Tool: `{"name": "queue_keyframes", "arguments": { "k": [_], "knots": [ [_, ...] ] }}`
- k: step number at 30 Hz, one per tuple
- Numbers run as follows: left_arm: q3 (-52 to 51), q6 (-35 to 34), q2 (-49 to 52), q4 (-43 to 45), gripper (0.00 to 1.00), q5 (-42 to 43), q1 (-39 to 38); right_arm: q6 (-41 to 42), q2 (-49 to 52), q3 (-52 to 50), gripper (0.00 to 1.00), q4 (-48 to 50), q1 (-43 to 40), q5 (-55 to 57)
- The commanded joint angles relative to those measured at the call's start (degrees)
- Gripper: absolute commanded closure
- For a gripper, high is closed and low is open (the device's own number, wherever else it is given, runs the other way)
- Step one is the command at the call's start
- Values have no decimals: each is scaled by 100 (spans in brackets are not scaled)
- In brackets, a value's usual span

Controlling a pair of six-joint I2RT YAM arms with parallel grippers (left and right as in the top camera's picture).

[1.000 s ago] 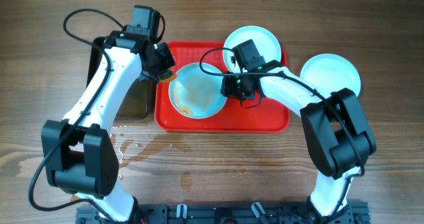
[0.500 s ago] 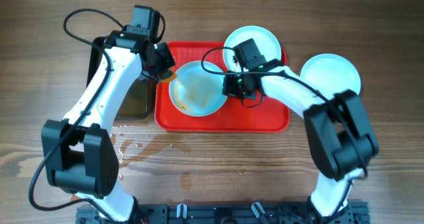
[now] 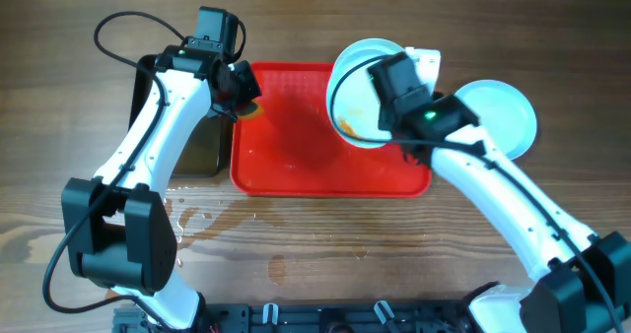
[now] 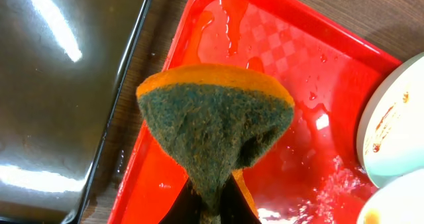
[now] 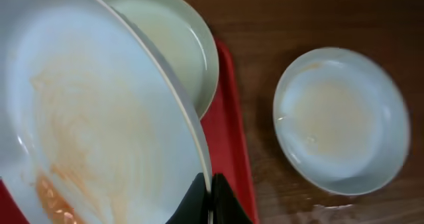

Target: Clean dirty plates on tray and stack at the side

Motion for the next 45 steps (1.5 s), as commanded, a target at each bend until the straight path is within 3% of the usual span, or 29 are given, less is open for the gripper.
{"name": "queue_keyframes", "arguments": {
  "k": [1,6,15,17,18,21,23,30,35,42,45],
  "knots": [
    [83,83,33,20,96,-96,48,-339,-164,57,96,-81,789,2428],
    [83,83,33,22,96,-96,48,-590,-164,57,96,-57,1600,4566],
    [83,81,33,20,96,-96,48,-590,-164,57,96,15,1714,4841],
    [83,81,33,17,96,-94,48,-592,-164,57,96,17,1714,4216],
    [83,81,33,17,96,-94,48,-557,-164,55,96,26,1709,3294],
    [83,61,33,15,96,-72,48,446,-22,31,96,278,1456,170],
    [83,61,33,0,96,28,48,1174,299,-31,95,629,1268,-796],
    [50,-42,35,-22,96,334,-4,1620,1790,-52,96,1480,955,-1910],
    [-621,-627,44,422,96,337,-363,1766,1860,-52,96,1849,413,-2559],
    [-1847,-1412,44,1746,96,249,-1329,1759,2009,-52,96,1899,382,-2743],
    [-1867,-1419,42,1762,96,96,-1438,1744,2026,-52,96,1939,382,-2741]
  ]
}}
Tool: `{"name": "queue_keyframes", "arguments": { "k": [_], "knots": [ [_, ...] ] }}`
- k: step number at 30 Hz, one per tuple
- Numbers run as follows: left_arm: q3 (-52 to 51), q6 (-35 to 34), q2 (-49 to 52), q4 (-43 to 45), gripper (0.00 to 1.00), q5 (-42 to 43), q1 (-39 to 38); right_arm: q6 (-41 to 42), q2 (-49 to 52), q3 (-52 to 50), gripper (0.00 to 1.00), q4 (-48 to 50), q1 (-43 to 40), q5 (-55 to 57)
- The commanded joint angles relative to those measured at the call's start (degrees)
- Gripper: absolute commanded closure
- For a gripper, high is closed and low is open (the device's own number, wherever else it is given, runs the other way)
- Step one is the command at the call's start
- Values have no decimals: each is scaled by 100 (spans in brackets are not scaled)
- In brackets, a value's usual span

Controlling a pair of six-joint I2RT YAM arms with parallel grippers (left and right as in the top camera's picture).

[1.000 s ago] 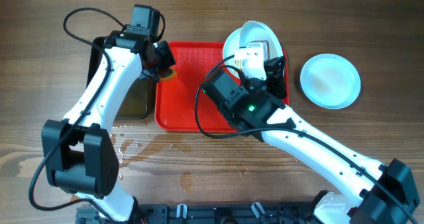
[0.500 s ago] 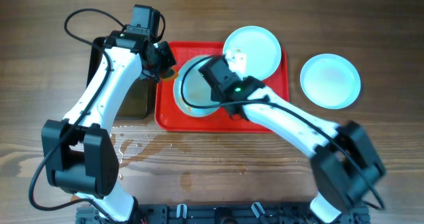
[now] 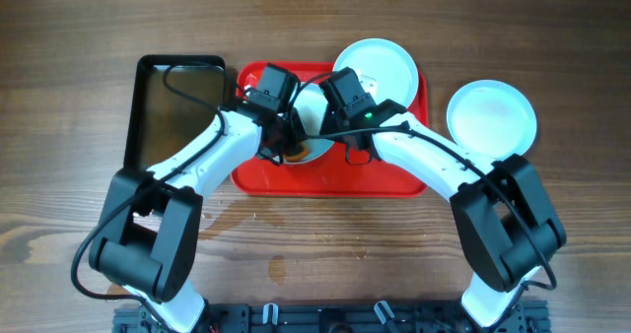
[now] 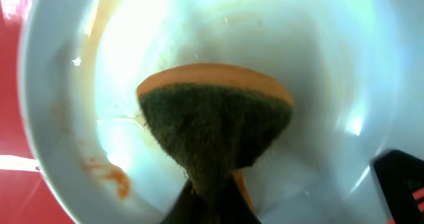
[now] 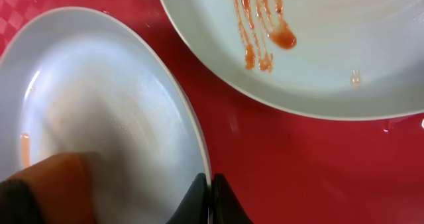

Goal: Clean dirty plates on tray and stack at the side
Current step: 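Lower plate back and scrub it again with the left-held sponge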

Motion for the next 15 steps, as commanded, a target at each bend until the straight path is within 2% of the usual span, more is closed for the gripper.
{"name": "queue_keyframes", "arguments": {
  "k": [1,4,6,8,10,15],
  "knots": [
    [-66,-249,15,-31,96,-269,-63,39,98,22,96,68,20,-131],
    [-66,-197,15,-402,96,-1158,-46,39,98,22,96,63,17,-131],
    [-76,391,17,-457,96,-1401,-46,37,98,22,96,63,13,-131],
    [-76,678,17,-407,96,-1729,-46,39,98,22,96,61,-17,-138],
    [-76,887,17,-214,96,-2184,-46,35,98,22,96,39,-35,-177],
    [-79,1104,17,516,96,-2398,-46,37,98,22,96,-26,-63,-201]
  ]
}}
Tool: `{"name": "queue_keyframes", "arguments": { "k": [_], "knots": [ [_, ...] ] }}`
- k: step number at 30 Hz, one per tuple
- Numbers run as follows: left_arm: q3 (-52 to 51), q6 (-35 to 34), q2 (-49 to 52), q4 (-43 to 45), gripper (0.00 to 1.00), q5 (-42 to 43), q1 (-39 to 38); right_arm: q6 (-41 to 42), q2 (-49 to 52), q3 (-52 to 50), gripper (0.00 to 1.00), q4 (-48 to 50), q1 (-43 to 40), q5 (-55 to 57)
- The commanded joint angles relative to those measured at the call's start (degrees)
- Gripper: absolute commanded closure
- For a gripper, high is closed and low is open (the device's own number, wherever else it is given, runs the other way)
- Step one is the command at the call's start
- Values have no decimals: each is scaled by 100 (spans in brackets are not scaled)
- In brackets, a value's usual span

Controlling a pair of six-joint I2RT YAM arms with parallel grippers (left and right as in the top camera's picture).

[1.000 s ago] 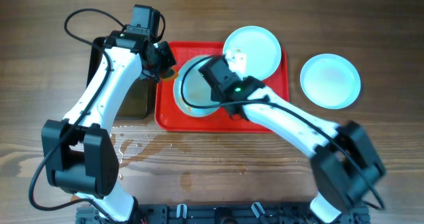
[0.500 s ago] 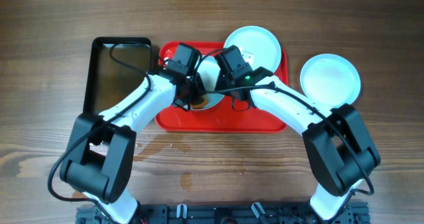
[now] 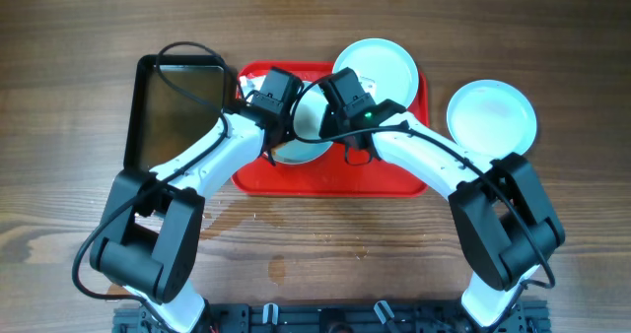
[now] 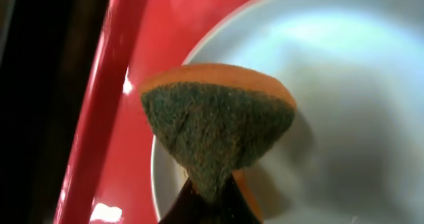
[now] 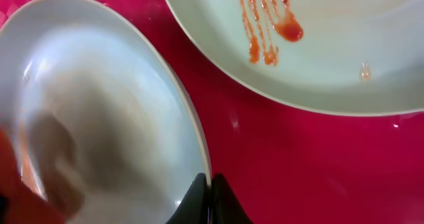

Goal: Clean dirty plates on tray and stack at the side
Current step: 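Lower plate back and scrub it again with the left-held sponge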

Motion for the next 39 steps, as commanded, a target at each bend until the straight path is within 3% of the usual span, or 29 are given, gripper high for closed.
{"name": "queue_keyframes", "arguments": {
  "k": [1,6,8,14,19,25,29,34,39],
  "knots": [
    [-24,264,17,446,96,-555,7,33,76,22,96,-22,-44,-114],
    [-24,264,17,1266,96,-1587,7,2,76,22,96,-76,-44,-160],
    [-24,264,17,1224,96,-1510,7,7,76,22,96,-76,-44,-160],
    [-26,262,103,343,96,105,0,2,76,22,96,-72,-48,-164],
    [-26,442,302,-240,96,879,0,-2,76,22,96,-72,-48,-289],
    [-26,1836,310,-717,96,2793,2,-4,76,22,96,-79,-59,-297],
    [-26,1888,313,-431,96,2437,9,-4,76,22,96,-116,-59,-313],
    [-26,748,448,20,96,144,7,4,146,22,96,-125,-59,-313],
    [-26,584,459,361,96,-306,7,7,162,22,96,-131,-59,-310]
  ]
}}
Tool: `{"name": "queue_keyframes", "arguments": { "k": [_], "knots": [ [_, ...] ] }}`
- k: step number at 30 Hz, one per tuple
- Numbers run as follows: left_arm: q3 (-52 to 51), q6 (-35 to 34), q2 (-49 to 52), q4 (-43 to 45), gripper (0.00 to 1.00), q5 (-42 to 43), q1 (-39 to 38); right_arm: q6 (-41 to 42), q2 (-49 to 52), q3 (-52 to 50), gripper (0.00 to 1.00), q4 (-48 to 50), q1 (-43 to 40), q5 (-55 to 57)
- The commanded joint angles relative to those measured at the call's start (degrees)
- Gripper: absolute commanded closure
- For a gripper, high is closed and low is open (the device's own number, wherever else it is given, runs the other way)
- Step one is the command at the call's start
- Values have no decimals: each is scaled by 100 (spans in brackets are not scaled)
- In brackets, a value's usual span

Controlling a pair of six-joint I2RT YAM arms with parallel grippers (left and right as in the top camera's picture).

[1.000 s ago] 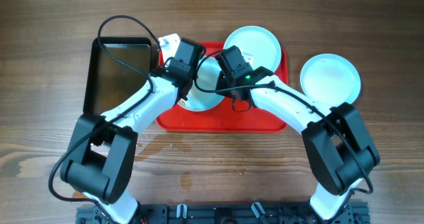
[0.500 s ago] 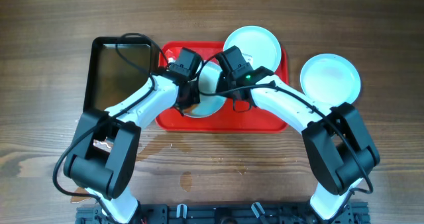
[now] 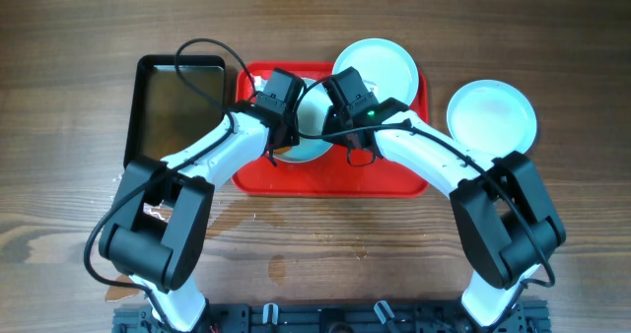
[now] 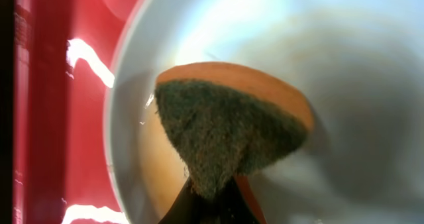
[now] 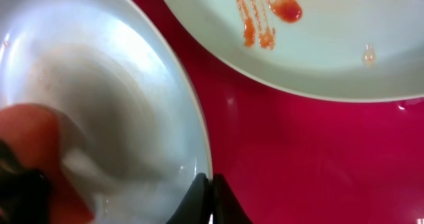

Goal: Clean dirty plates on tray and stack at the side
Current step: 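Lower plate back and scrub it again with the left-held sponge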

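A pale plate (image 3: 308, 144) sits tilted over the middle of the red tray (image 3: 394, 175). My right gripper (image 5: 211, 184) is shut on its right rim. My left gripper (image 4: 211, 201) is shut on an orange and green sponge (image 4: 232, 128), which presses inside the plate (image 4: 344, 65) near its left wall. The sponge (image 5: 33, 158) shows as a blur in the right wrist view. A second plate (image 5: 318, 32) streaked with red sauce lies at the tray's back right. A clean white plate (image 3: 491, 116) rests on the table to the right of the tray.
A black tray (image 3: 177, 116) lies left of the red one, with the left arm's cable looping over it. Wet patches (image 3: 227, 215) mark the wooden table in front of the trays. Both arms cross over the red tray's middle.
The sponge was at the held plate's left rim, over the tray's edge; now it sits deeper inside the plate against its left wall. The right gripper still holds the rim in the same place.
First the left gripper held the sponge over the tray's left corner while the right held a smeared plate up at the tray's right. Then the plate was over the tray's middle with the sponge inside it. The sponge has since shifted about within the plate.
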Motion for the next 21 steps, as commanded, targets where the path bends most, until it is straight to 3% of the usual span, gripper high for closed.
{"name": "queue_keyframes", "arguments": {
  "k": [1,9,14,21],
  "knots": [
    [-26,-343,129,243,96,-708,-9,4,144,26,96,13,28,-31],
    [284,-378,-42,280,96,-743,11,4,149,26,96,13,28,-28],
    [527,-990,-284,243,96,-1471,114,2,146,26,96,9,28,-28],
    [857,-1263,-1126,-782,96,-1550,267,2,149,26,95,17,26,-24]
  ]
}}
